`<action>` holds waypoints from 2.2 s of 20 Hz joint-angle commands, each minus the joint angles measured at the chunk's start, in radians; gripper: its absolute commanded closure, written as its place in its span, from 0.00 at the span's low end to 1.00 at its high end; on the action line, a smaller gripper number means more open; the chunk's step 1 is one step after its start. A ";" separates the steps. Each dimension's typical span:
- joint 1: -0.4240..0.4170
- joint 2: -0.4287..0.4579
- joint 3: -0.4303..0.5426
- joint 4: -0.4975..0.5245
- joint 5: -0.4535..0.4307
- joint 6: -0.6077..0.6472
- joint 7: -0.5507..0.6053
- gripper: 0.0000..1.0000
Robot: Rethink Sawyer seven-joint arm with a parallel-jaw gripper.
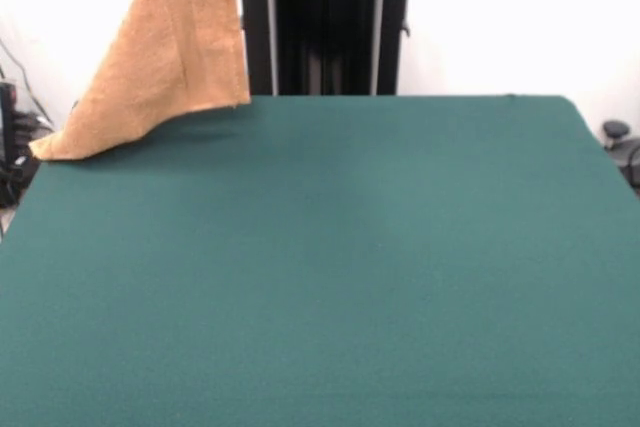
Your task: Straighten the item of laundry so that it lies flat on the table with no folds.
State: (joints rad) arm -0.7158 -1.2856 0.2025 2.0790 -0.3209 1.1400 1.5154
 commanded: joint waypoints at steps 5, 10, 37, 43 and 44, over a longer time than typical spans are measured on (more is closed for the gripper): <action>0.061 0.254 -0.094 0.153 0.029 -0.436 0.325 1.00; 0.059 0.417 -0.132 0.135 -0.011 -0.632 0.291 1.00; 0.442 0.076 -0.392 -0.152 0.090 0.147 0.328 1.00; 0.450 0.123 -0.375 -0.219 0.111 0.202 0.362 1.00; 0.449 0.143 -0.366 -0.236 0.117 0.207 0.369 1.00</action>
State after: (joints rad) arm -0.2985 -1.1972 -0.1774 1.9482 -0.2640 1.2470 1.5244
